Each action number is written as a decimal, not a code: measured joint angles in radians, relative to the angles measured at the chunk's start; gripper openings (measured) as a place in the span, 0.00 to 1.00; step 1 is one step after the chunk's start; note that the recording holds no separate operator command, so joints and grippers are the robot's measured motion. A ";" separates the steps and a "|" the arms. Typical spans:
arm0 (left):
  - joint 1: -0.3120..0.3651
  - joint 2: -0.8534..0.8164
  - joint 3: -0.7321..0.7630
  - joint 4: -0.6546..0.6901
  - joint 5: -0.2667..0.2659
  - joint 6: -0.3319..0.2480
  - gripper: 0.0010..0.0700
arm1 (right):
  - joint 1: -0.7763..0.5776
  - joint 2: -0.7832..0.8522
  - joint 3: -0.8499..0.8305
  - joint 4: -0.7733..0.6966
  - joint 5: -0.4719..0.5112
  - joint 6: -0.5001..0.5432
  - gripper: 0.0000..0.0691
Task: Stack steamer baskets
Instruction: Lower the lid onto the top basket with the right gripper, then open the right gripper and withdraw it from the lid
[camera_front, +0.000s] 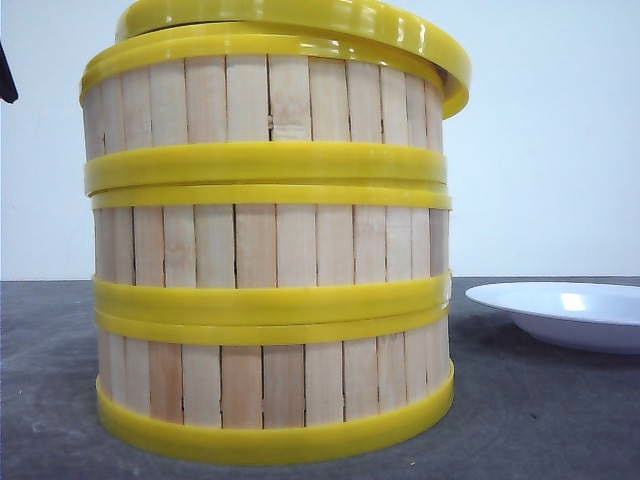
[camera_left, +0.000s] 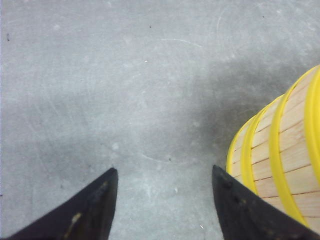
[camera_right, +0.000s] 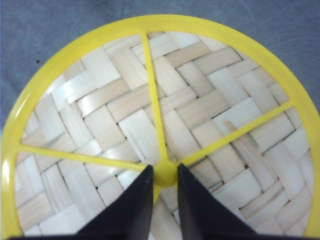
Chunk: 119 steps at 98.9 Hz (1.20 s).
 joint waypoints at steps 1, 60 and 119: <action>0.000 0.000 0.000 0.000 0.000 0.000 0.50 | 0.000 0.000 0.000 0.000 0.000 0.000 0.09; 0.000 0.000 0.000 0.000 0.000 0.000 0.50 | 0.026 0.000 -0.002 0.048 -0.002 0.000 0.09; 0.000 0.000 0.000 0.000 0.000 0.000 0.50 | 0.026 0.007 -0.002 0.067 -0.003 0.004 0.33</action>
